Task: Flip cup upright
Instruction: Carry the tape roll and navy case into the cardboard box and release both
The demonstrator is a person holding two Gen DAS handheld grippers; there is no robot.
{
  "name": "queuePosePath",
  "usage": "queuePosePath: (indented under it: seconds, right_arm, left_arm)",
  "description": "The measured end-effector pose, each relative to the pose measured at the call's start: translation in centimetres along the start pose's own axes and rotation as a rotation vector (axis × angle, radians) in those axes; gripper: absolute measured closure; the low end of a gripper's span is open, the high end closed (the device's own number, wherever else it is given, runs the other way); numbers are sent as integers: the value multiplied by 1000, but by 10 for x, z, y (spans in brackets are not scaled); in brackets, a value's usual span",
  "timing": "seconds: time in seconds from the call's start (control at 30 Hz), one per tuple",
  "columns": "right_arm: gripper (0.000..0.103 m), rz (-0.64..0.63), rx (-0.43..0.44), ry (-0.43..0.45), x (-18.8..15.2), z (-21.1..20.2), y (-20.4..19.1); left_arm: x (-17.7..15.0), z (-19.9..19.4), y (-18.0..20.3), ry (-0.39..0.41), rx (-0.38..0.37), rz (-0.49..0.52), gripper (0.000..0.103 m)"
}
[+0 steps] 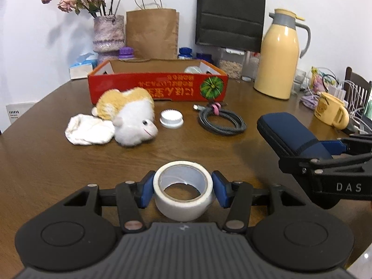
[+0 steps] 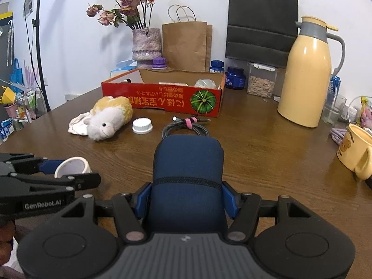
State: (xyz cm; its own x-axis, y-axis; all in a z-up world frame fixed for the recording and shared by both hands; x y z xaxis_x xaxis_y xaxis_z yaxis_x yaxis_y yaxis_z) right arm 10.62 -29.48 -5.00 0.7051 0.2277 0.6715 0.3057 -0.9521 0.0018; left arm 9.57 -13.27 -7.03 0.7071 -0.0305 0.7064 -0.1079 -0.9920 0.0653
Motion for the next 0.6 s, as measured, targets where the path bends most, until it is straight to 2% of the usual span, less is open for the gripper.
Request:
queuePosePath:
  seconds: [0.6]
  right_arm:
    - [42, -14, 32, 66, 60, 8, -39]
  left_arm:
    - [71, -7, -44, 91, 9, -35, 50]
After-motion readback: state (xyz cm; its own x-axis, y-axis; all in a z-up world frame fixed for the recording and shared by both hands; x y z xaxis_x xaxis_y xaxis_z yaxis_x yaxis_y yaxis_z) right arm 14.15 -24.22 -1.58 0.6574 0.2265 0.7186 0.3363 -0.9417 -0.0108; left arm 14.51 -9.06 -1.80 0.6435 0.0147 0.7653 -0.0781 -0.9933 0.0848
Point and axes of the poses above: each gripper's, at about its wrist camera, not at the fingertips, and z roughly the way its jaws point, y to its right, x to its top, the point moved 6 cm from there along z, roughly the way its jaws point, and after that the axes turned 12 degrees about -y, right-handed, at the moved point
